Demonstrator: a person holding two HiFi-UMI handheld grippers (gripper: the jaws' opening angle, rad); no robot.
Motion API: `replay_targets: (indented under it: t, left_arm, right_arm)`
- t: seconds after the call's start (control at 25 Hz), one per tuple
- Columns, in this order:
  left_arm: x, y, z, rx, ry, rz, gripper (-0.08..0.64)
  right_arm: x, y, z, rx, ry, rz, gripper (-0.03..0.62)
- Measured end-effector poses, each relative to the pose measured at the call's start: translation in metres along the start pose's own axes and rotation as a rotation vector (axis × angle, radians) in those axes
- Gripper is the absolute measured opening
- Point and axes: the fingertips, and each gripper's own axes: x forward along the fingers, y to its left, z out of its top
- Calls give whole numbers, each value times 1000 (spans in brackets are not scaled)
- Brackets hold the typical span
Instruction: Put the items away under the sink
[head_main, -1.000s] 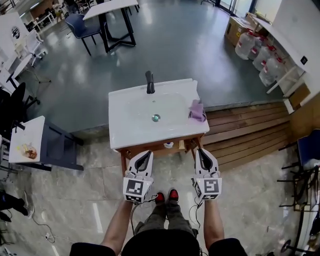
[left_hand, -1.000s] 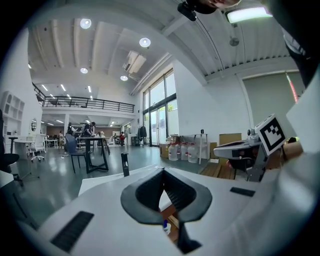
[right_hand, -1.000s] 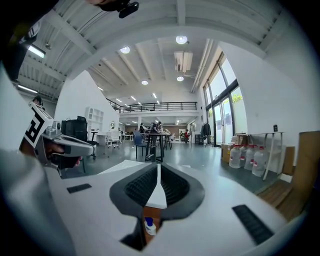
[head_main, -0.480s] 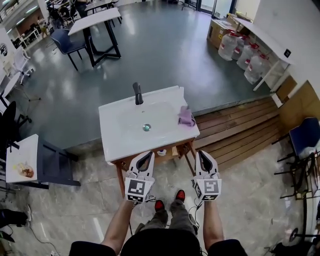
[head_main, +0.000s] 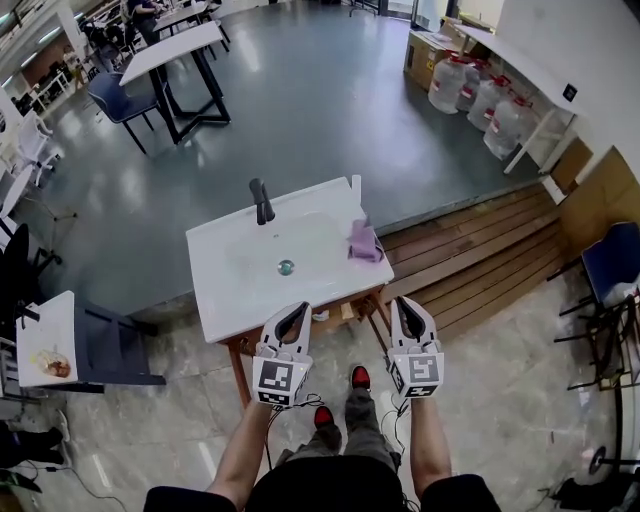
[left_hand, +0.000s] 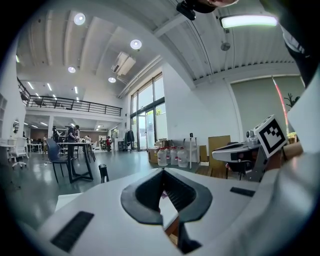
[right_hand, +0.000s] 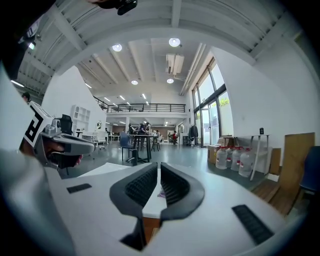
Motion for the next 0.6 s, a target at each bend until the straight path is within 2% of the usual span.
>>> replay_targets:
  t: [0.24,0.6]
  left_arm:
    - [40,4,0,-14,25,6,6]
    - [108,8,-23,-56,83,50,6]
  right_arm:
    - [39,-20,-13,15,22,30,43]
    - [102,-53,-49,28,89,110,43]
